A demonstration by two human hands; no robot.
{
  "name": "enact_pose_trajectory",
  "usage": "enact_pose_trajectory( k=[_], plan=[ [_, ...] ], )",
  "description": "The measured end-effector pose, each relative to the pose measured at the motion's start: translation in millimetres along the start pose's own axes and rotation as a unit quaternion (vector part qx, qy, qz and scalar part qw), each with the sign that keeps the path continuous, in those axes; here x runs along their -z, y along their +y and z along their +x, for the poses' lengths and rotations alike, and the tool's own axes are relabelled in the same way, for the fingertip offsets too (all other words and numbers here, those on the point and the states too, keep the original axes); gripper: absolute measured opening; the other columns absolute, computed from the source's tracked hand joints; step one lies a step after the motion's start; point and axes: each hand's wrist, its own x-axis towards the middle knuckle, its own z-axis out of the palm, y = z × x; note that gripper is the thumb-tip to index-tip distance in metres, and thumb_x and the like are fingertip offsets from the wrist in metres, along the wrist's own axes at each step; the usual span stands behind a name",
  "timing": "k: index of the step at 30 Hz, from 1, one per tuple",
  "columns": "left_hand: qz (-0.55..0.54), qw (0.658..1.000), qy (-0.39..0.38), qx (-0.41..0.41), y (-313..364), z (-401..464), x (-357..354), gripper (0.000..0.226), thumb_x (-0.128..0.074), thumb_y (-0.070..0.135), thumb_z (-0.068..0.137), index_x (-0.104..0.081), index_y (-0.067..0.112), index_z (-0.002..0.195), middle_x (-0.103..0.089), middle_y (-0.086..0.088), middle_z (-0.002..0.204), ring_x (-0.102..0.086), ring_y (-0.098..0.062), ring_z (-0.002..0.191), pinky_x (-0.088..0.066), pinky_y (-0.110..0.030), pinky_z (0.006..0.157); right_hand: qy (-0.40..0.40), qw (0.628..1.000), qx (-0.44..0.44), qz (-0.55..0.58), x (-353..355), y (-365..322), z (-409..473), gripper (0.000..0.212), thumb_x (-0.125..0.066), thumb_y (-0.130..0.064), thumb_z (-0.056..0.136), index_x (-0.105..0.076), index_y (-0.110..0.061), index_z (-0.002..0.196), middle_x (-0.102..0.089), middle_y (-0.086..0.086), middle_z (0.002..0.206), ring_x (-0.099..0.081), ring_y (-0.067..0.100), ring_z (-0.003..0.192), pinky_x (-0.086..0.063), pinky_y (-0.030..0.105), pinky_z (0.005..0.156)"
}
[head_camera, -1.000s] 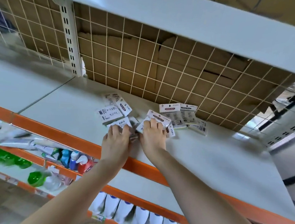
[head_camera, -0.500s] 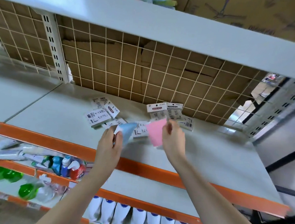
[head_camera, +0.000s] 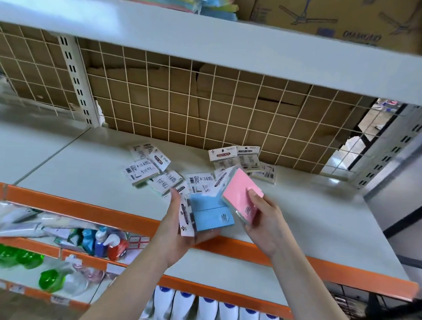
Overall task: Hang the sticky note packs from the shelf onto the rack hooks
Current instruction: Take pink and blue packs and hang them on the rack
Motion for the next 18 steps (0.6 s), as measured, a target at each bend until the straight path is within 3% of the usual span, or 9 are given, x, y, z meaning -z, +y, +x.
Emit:
enact_pose_trajectory(
  k=[4, 6, 7, 9, 11, 14, 18],
  plan=[
    [0.038, 0.998, 0.010, -0.047, -9.5, 1.9, 1.1, 0.047, -0.065, 0.014, 0.078, -0.055, 0.005, 0.123, -0.068, -0.018, 0.113, -0.066, -0.034, 0.102, -0.058, -0.041, 0.068, -0.028, 0.999, 0.003, 0.040, 9.2, 3.8, -3.7, 0.035, -0.059, -0.014, 0.085, -0.057, 0.000, 0.117, -0.068, 0.013, 0.111, -0.065, 0.025, 0.099, -0.058, 0.031, 0.078],
    [0.078, 0.994, 0.030, -0.073, -12.0, 3.0, -0.4, 0.038, -0.057, -0.002, 0.084, -0.055, 0.003, 0.122, -0.068, -0.019, 0.111, -0.069, -0.030, 0.094, -0.058, -0.038, 0.064, -0.013, 0.998, 0.007, 0.057, 15.2, 2.7, -7.0, 0.018, -0.057, -0.014, 0.085, -0.065, -0.004, 0.098, -0.071, 0.010, 0.093, -0.067, 0.022, 0.086, -0.058, 0.029, 0.073],
    [0.106, 0.990, 0.042, -0.084, -12.7, 3.3, -1.5, 0.033, -0.055, -0.004, 0.088, -0.056, 0.004, 0.120, -0.067, -0.018, 0.111, -0.071, -0.026, 0.090, -0.058, -0.038, 0.063, -0.004, 0.997, 0.011, 0.071, 17.4, 1.7, -9.5, 0.013, -0.057, -0.015, 0.083, -0.067, -0.007, 0.084, -0.069, 0.008, 0.082, -0.066, 0.020, 0.076, -0.056, 0.027, 0.068],
    [0.164, 0.980, 0.052, -0.102, -14.0, 5.8, -5.8, 0.029, -0.054, -0.003, 0.090, -0.057, 0.008, 0.117, -0.067, -0.014, 0.110, -0.071, -0.020, 0.086, -0.058, -0.038, 0.062, 0.021, 0.994, 0.020, 0.101, 26.3, 0.2, -13.5, 0.022, -0.055, -0.014, 0.085, -0.068, -0.010, 0.067, -0.066, 0.005, 0.072, -0.066, 0.018, 0.067, -0.054, 0.026, 0.063],
    [0.225, 0.966, 0.053, -0.113, -16.7, 10.1, -12.5, 0.029, -0.057, 0.000, 0.090, -0.056, 0.011, 0.117, -0.067, -0.013, 0.108, -0.071, -0.021, 0.088, -0.058, -0.034, 0.060, 0.061, 0.989, 0.019, 0.136, 37.0, -2.9, -18.2, 0.018, -0.053, -0.011, 0.090, -0.066, -0.007, 0.077, -0.069, 0.007, 0.075, -0.069, 0.017, 0.071, -0.056, 0.026, 0.062],
    [0.328, 0.936, 0.048, -0.119, -24.5, 20.7, -27.8, 0.023, -0.061, 0.007, 0.090, -0.059, 0.018, 0.110, -0.068, -0.013, 0.108, -0.067, -0.026, 0.095, -0.057, -0.030, 0.061, 0.074, 0.982, 0.040, 0.170, 54.4, -11.7, -29.8, 0.007, -0.059, -0.007, 0.081, -0.060, -0.004, 0.087, -0.069, 0.007, 0.073, -0.069, 0.014, 0.067, -0.056, 0.022, 0.060],
    [0.456, 0.882, 0.013, -0.113, -46.1, 31.5, -64.8, 0.011, -0.063, 0.016, 0.089, -0.061, 0.025, 0.095, -0.069, -0.002, 0.103, -0.063, -0.026, 0.100, -0.051, -0.051, 0.088, 0.084, 0.986, 0.089, 0.109, 83.3, -35.7, -55.5, 0.020, -0.056, -0.006, 0.083, -0.062, -0.002, 0.102, -0.072, 0.013, 0.085, -0.070, 0.016, 0.073, -0.056, 0.023, 0.058]
  ],
)
